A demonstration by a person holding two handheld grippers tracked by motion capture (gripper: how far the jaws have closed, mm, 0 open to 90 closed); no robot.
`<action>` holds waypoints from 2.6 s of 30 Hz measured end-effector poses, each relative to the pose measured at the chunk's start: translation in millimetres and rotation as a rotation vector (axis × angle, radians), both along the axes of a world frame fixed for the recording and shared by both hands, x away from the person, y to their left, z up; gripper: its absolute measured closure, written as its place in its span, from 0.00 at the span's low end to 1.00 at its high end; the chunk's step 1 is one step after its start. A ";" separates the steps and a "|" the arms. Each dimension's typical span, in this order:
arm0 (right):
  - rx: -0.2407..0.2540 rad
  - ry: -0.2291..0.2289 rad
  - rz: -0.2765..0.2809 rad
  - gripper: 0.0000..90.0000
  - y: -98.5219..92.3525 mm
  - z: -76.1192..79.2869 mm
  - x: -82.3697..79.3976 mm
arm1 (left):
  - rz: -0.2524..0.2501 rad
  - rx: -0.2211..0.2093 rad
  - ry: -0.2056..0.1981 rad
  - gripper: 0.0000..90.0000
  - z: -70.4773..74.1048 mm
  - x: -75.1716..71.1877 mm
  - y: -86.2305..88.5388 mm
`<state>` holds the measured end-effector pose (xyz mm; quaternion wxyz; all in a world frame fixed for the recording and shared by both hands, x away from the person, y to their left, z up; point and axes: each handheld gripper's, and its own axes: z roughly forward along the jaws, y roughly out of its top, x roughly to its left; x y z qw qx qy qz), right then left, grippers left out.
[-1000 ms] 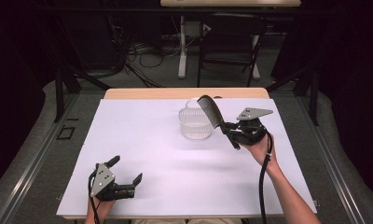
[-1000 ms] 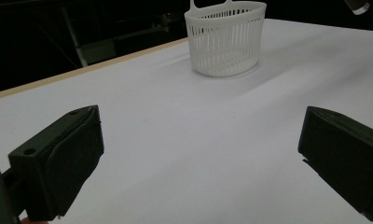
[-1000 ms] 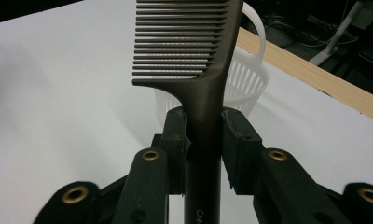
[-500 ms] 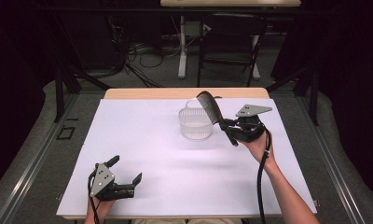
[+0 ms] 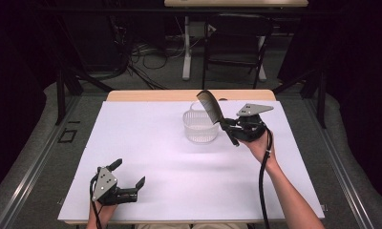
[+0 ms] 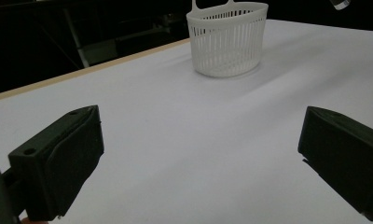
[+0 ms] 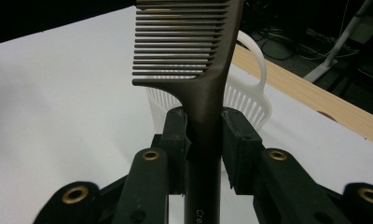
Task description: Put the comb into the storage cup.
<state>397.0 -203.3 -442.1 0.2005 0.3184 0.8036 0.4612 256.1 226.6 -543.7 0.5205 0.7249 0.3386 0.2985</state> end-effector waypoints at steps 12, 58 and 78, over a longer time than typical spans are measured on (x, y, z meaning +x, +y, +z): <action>0.015 -0.014 -0.008 0.81 3.9 0.8 5.2 | 0.001 0.000 0.001 0.00 -0.1 0.4 0.2; 0.046 -0.062 -0.005 0.81 16.8 12.9 19.1 | -0.004 0.003 -0.007 0.00 0.5 0.4 -0.8; 0.078 -0.100 -0.004 0.81 22.2 17.5 23.8 | 0.001 0.000 -0.007 0.00 0.9 0.4 0.8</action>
